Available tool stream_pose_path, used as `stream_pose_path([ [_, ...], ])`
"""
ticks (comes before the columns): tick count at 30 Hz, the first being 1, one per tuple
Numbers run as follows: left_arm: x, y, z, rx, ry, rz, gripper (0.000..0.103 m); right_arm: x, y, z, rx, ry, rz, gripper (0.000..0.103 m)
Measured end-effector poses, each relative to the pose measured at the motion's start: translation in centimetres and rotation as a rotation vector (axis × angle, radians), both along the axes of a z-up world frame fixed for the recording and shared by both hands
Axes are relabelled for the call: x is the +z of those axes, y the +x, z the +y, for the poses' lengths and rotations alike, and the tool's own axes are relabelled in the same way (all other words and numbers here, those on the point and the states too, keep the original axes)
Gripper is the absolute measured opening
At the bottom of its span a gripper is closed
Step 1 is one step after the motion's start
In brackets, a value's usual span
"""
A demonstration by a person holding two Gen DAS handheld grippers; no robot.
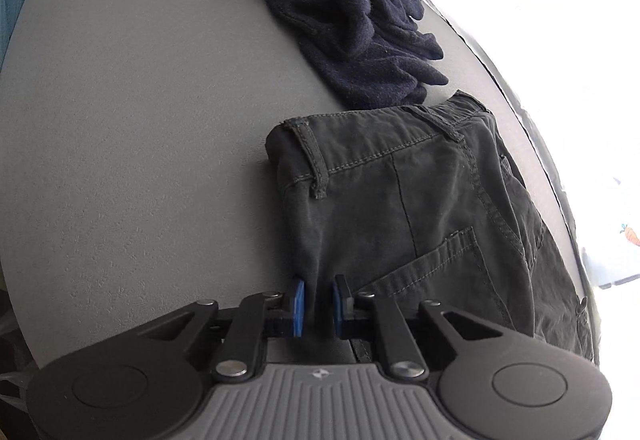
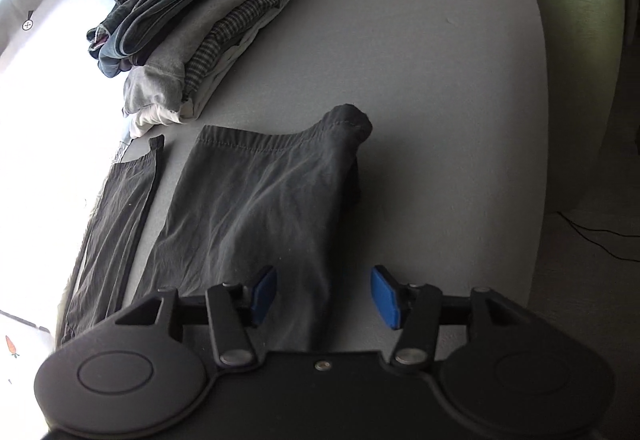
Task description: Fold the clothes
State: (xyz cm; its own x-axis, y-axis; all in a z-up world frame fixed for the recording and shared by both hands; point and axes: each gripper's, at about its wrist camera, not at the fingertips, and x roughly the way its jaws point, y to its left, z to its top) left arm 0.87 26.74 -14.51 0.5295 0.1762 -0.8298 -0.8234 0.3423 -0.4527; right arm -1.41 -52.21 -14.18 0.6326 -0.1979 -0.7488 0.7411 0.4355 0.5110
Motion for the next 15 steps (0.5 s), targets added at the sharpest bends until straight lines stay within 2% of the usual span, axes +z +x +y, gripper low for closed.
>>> stream_pose_path([
  [2,-0.1,-0.4,0.3,0.018,-0.021,-0.019,0.018,-0.2,0.2,-0.3,-0.006,-0.006,-0.006,0.054],
  [3,-0.2,-0.5,0.4,0.026,-0.028,-0.025,0.024,-0.2,0.5,-0.5,-0.009,-0.009,-0.009,0.054],
  [5,-0.2,-0.4,0.7,0.020,-0.041,-0.047,0.041,-0.3,0.9,-0.8,-0.012,-0.006,-0.016,0.053],
  [7,-0.1,0.1,0.7,0.021,-0.041,-0.053,0.050,-0.5,1.5,-1.5,-0.020,0.029,-0.044,0.045],
  [8,0.0,0.4,0.7,0.021,-0.035,-0.050,0.051,-0.4,1.8,-1.7,-0.027,0.049,-0.062,0.034],
  [9,0.1,0.9,0.6,0.019,-0.013,-0.042,0.049,-0.4,2.0,-1.9,-0.034,0.069,-0.080,0.023],
  [10,0.3,1.4,0.5,0.017,0.007,-0.034,0.040,-0.3,2.3,-2.1,-0.039,0.087,-0.098,0.015],
  [11,0.4,1.8,0.5,0.015,0.018,-0.022,0.007,0.3,2.8,-2.0,-0.013,0.079,-0.136,0.012],
  [13,0.9,2.4,0.6,0.012,0.026,-0.010,0.004,1.6,3.7,-1.8,0.038,0.061,-0.212,0.007],
  [15,2.5,2.3,0.6,0.004,0.043,-0.066,0.003,3.8,4.9,-1.5,0.100,0.042,-0.301,0.005],
])
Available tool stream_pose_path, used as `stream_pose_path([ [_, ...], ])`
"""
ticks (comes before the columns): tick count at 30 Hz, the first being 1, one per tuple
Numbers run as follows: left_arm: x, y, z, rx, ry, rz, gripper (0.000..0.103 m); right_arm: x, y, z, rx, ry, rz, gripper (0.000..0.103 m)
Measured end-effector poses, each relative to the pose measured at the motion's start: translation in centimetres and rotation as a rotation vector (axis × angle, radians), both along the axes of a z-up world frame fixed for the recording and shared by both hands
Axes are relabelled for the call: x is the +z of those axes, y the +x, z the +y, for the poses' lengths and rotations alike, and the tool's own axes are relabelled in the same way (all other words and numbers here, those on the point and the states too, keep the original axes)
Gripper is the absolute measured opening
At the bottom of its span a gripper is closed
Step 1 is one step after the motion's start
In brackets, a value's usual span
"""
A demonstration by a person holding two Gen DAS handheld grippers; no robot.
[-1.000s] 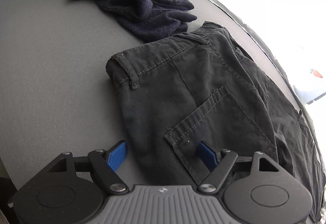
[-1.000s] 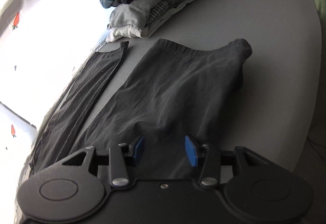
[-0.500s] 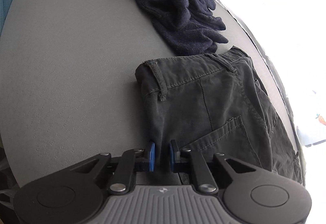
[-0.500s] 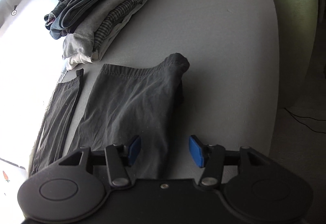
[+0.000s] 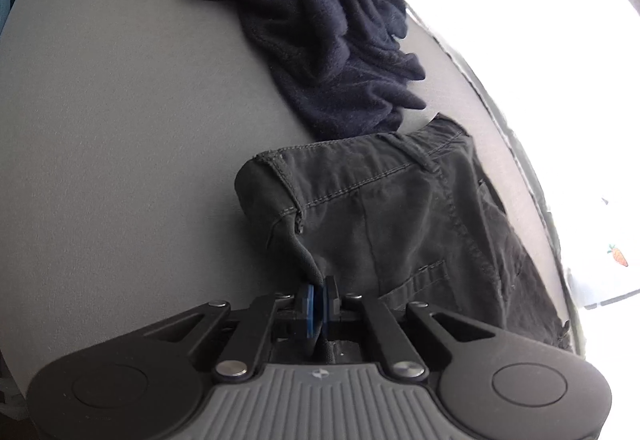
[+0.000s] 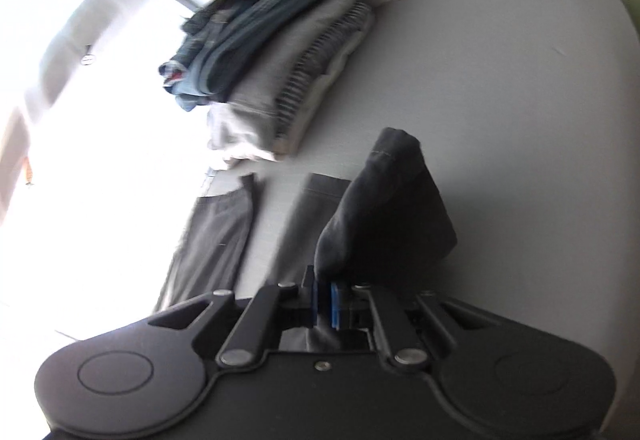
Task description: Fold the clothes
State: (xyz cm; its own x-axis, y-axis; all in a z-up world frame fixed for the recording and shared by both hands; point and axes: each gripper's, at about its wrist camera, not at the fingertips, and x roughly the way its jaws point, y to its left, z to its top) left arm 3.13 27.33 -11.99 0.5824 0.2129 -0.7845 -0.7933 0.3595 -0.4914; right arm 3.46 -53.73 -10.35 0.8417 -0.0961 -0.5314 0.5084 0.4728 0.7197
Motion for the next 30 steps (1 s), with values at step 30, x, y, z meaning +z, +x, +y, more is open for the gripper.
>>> stream_pose_path([
  [30,-1.1,-9.3,1.1,0.086,-0.070,-0.081,0.002,1.8,-9.3,-2.1,-0.149,-0.035,0.106,0.005],
])
